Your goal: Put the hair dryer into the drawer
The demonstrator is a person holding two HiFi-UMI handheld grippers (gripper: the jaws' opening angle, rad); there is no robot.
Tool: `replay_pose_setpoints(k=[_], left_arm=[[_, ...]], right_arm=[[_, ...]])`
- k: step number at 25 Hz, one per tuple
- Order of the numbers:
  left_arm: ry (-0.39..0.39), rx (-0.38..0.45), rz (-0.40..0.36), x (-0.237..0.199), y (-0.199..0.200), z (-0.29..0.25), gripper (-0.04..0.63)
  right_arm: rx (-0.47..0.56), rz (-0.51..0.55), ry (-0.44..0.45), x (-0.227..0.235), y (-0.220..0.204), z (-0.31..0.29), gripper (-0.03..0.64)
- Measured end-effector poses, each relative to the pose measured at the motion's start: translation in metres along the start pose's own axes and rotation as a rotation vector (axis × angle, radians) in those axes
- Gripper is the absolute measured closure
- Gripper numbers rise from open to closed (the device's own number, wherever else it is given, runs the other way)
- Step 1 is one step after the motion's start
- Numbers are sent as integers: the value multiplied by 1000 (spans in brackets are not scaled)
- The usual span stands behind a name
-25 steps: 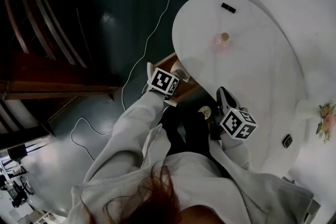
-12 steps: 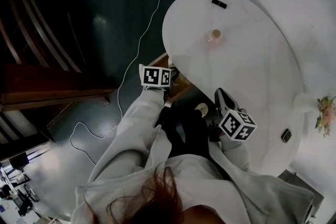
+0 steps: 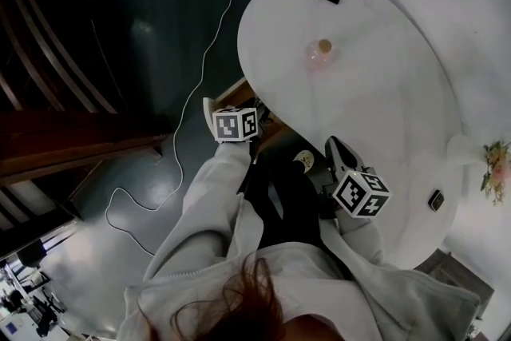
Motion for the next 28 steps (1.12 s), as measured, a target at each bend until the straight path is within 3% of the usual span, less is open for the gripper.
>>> replay_pose_setpoints(k=[5,13,17,28], left_arm=[[19,38,-50,-1,-9,-14,393],[86,-8,-207,-8,-16,-35,400],[102,-32,-235,-13,-16,-47,405],[56,-48,-258,-17,-16,-51,410]], right_arm=[[-18,-6,-18,4,-4,2,566],[-36,-16,-45,11,-10,4,566],[-45,-20,-52,10,-12,4,566],[-55,-19,-45,5,-15,-2,566]])
Point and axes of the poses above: the fingertips, and each gripper's own axes: z backward along the fingers, x to its right, y out of its top, the point moved 9 cm from there along z, backward along the fingers, and after that the axes turned 4 degrees about -y, right-handed, at the moved point
